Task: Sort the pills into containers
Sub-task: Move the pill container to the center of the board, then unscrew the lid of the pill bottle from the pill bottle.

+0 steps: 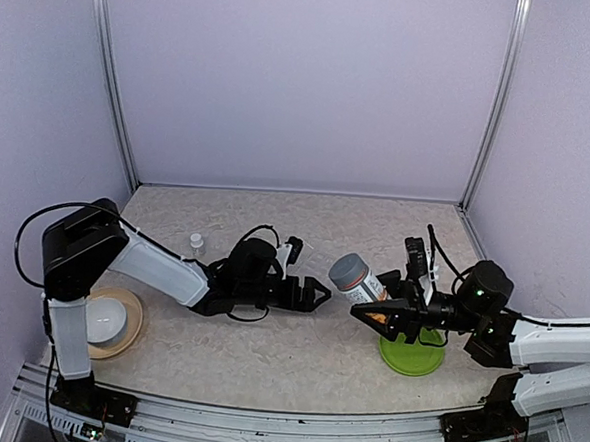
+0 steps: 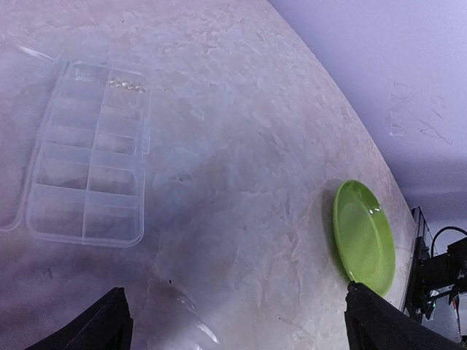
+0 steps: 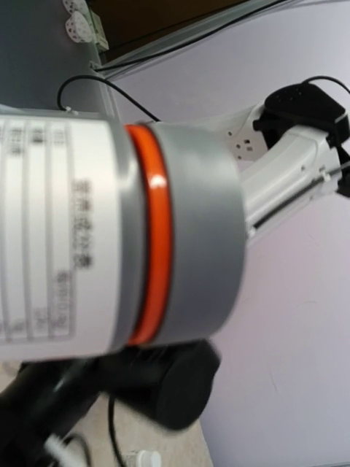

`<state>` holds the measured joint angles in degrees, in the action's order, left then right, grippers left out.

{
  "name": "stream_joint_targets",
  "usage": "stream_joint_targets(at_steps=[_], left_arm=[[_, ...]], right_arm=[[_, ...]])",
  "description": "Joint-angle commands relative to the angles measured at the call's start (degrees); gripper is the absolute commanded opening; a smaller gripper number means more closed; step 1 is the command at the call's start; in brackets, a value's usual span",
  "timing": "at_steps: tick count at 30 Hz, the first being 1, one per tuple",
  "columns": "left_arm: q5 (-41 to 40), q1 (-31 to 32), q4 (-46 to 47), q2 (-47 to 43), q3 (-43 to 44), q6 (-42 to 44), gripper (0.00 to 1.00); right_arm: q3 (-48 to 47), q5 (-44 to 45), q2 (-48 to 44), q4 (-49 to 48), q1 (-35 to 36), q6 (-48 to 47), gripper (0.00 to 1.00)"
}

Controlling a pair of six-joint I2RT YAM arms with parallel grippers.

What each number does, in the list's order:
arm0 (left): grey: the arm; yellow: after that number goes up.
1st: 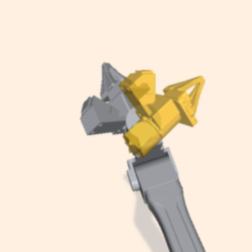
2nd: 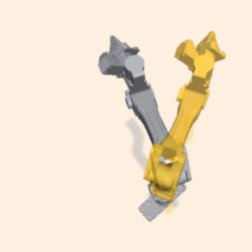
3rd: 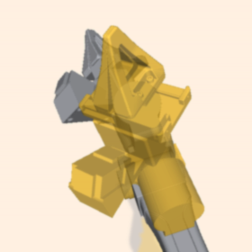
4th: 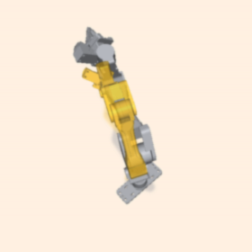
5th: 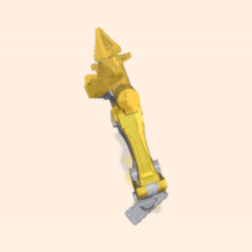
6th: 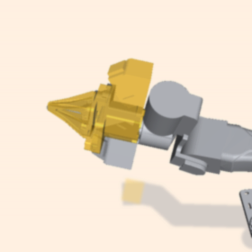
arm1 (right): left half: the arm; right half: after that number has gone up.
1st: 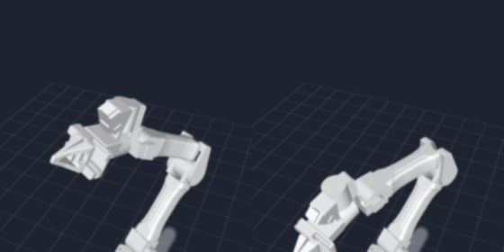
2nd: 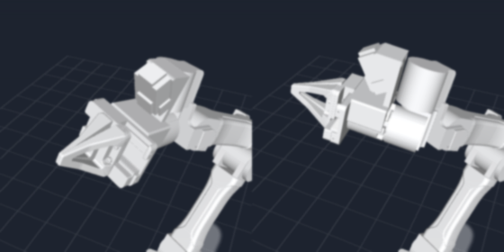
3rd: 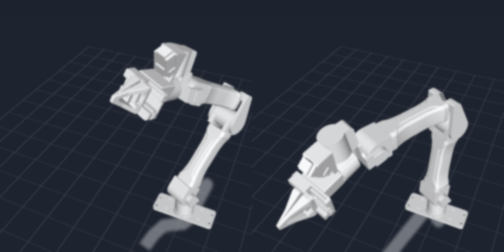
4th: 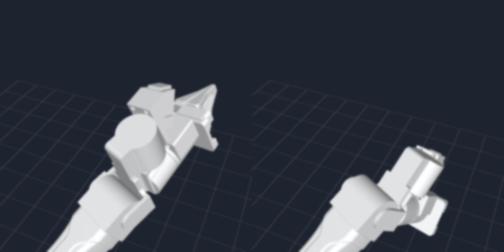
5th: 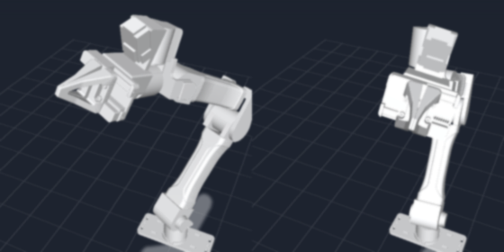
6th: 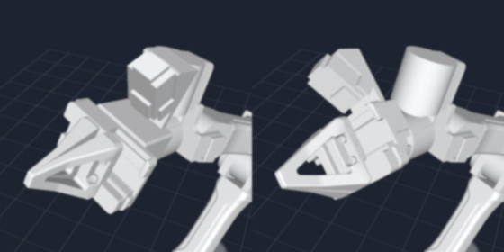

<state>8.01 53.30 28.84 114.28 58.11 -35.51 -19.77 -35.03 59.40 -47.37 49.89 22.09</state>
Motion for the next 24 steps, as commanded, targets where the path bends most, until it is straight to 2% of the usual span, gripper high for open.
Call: stream_joint_targets(at_steps=[1, 6, 11, 17, 24], left_arm=[[-2.64, 0.16, 3.41, -12.28, -5.94, 2.77, 0.99], [-4.25, 0.35, 3.15, -24.78, -11.76, 8.2, 0.99], [-2.57, 1.75, 1.75, -34.4, -13.33, 14.87, 0.99], [8.13, 3.69, 3.67, -38.7, -14.04, 24.3, 0.99], [21.64, 3.9, 6.33, -39.84, -14.0, 32.76, 0.99]], right_arm=[[0.18, 0.57, -3.75, 1.31, 0.53, -1.26, 0.03], [-0.3, -1.01, -6.37, 4.06, 0.49, -2.91, 0.03], [-0.42, -1.96, -6.86, 4.39, 0.54, -2.97, 0.03], [-1.58, -4.51, -5.78, 3.72, 0.56, -1.91, 0.03], [-4.03, -12.11, -2.14, 2.46, 0.5, 0.34, 0.03]])
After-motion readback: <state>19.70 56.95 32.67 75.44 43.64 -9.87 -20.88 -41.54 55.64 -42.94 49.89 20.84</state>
